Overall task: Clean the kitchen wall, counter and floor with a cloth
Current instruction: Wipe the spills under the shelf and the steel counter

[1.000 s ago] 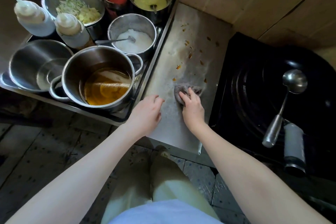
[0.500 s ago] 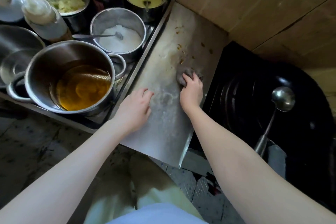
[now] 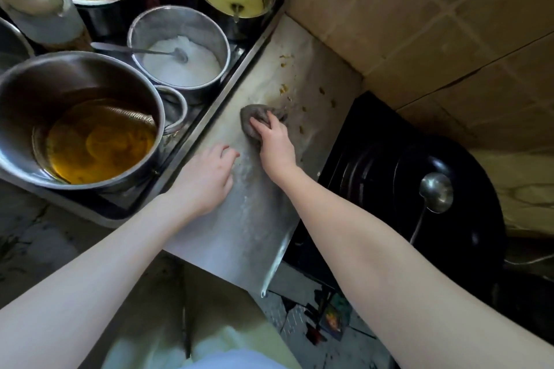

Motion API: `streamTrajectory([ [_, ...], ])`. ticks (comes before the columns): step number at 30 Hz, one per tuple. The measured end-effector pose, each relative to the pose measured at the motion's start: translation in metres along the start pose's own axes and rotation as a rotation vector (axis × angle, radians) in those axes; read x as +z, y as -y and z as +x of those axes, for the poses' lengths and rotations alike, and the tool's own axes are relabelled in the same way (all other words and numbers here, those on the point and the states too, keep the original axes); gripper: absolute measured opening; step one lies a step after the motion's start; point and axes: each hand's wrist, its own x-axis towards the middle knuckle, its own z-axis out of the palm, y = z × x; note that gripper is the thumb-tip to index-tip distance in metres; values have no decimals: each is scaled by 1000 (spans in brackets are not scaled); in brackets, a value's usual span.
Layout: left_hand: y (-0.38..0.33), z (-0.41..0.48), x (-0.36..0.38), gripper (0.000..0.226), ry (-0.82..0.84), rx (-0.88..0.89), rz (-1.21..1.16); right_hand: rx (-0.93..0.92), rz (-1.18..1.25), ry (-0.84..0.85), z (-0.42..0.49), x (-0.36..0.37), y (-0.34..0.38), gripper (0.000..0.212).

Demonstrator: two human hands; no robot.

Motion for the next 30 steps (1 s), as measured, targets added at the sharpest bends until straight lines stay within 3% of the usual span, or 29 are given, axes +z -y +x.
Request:
streamTrajectory([
  [4, 1, 9, 0, 43, 13, -5, 40, 53, 113, -64, 30, -11, -11, 44],
  [11, -4, 32, -4, 38, -1, -1, 74, 394, 141, -211, 17, -38, -68, 54],
  [16, -9, 39, -4, 39, -7, -3, 67, 513, 186, -311, -18, -15, -46, 58],
  [23, -11, 37, -4, 41, -25, 0, 57, 275, 81, -139, -55, 18, -8, 65],
  [30, -4, 37, -9, 43, -45, -3, 41, 138, 83, -128, -15, -2, -34, 60],
])
